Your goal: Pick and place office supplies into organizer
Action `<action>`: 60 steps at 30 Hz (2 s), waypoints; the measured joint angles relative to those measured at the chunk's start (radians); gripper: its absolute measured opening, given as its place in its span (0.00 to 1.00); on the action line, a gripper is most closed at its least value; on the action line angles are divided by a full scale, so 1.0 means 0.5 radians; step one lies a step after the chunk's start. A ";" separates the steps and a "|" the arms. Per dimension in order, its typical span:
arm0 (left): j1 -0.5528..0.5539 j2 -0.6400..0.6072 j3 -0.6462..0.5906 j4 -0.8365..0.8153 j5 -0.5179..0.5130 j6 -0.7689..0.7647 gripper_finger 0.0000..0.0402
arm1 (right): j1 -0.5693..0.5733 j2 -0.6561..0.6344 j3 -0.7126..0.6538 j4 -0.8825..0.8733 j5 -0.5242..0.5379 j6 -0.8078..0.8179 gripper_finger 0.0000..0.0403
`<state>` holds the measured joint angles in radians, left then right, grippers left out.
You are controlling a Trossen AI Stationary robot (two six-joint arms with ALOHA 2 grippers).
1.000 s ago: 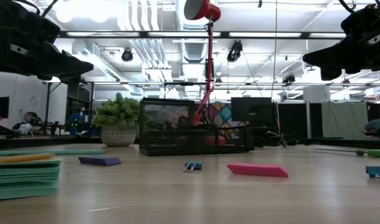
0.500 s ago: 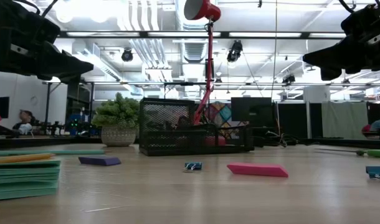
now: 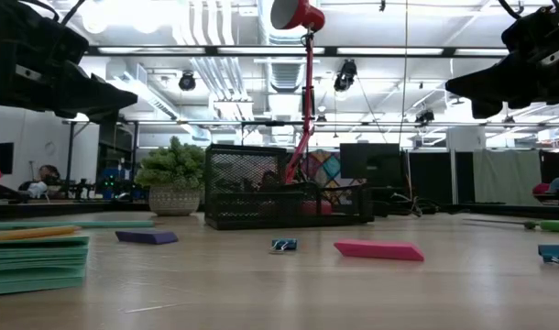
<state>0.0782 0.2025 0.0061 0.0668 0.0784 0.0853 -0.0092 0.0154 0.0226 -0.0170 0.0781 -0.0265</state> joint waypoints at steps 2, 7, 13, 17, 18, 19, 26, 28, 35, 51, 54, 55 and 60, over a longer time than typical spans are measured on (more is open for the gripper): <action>0.000 0.000 0.000 0.000 0.000 0.000 0.06 | 0.000 0.001 0.000 0.000 0.000 0.000 0.02; 0.000 0.000 0.000 0.000 0.000 0.000 0.06 | 0.000 0.001 0.000 -0.001 0.000 0.000 0.02; 0.000 0.000 0.000 0.000 0.000 0.000 0.06 | 0.000 0.000 0.000 0.000 0.000 0.000 0.02; 0.000 0.000 0.000 0.000 0.000 0.000 0.06 | 0.000 0.000 0.000 -0.001 0.000 0.000 0.02; 0.000 0.000 0.000 0.000 0.000 0.000 0.06 | 0.000 0.000 0.000 -0.001 0.000 0.000 0.02; 0.000 0.000 0.000 0.000 0.000 0.000 0.06 | 0.000 0.001 0.000 0.000 0.000 0.000 0.02; 0.000 0.000 0.000 0.000 0.000 0.000 0.06 | 0.000 0.000 0.000 -0.001 0.000 0.000 0.02; 0.000 0.000 0.000 0.000 0.000 0.000 0.06 | 0.000 0.000 0.000 0.000 0.000 0.000 0.02; 0.000 0.000 0.000 0.000 0.001 0.000 0.06 | 0.000 0.000 0.000 -0.001 0.000 0.000 0.02; 0.000 0.000 0.000 0.000 -0.003 0.004 0.06 | 0.000 0.000 0.000 -0.001 0.000 0.000 0.02; 0.000 0.000 0.000 0.002 -0.005 0.003 0.06 | 0.000 0.000 0.000 0.000 0.001 -0.001 0.02; 0.000 0.000 0.000 0.009 -0.006 0.003 0.06 | 0.000 0.000 0.000 0.000 0.001 -0.013 0.02; 0.000 0.000 0.000 0.081 -0.009 0.001 0.06 | 0.000 0.000 0.000 0.001 0.001 -0.145 0.02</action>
<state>0.0783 0.2027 0.0061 0.1072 0.0740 0.0860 -0.0093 0.0157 0.0227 -0.0167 0.0788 -0.0992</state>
